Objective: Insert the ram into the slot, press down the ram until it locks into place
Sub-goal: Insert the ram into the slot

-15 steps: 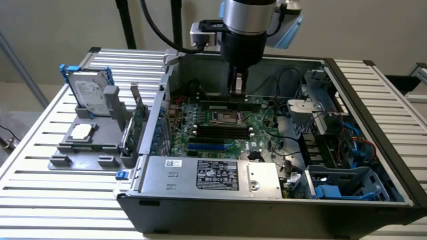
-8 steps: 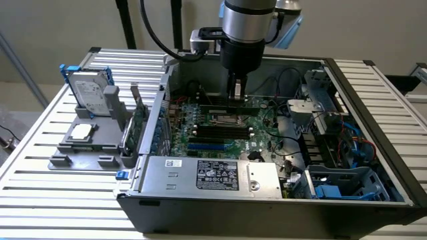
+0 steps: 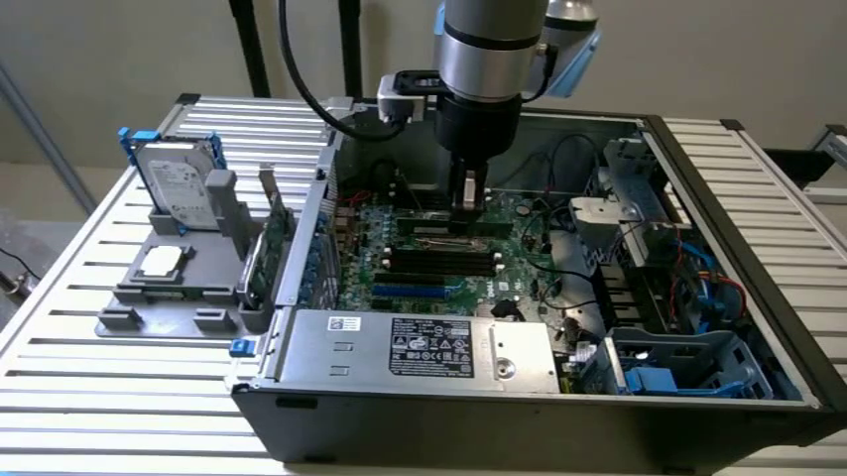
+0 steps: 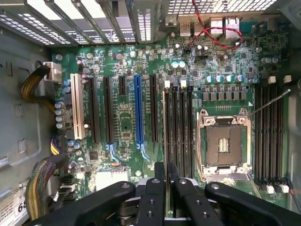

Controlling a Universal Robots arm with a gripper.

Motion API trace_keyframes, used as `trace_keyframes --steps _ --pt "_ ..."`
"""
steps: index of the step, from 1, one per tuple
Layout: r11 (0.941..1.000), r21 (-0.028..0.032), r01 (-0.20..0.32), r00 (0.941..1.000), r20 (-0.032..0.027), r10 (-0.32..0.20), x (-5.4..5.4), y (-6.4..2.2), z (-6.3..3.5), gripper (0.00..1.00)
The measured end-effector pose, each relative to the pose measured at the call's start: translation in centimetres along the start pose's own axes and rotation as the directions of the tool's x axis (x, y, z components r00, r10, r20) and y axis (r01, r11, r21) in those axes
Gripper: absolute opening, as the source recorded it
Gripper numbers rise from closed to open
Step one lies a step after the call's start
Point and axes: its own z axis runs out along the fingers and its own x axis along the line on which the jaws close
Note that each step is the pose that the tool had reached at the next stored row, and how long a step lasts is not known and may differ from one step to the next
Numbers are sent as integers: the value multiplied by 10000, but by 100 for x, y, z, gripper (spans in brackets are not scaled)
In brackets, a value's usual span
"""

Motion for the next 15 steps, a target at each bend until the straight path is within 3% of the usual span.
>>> trace_keyframes --steps 12,15 --pt "10000 -2 -2 10000 2 2 1 -1 218 14" --pt "10000 -28 -4 10000 -1 4 -1 -4 272 14"
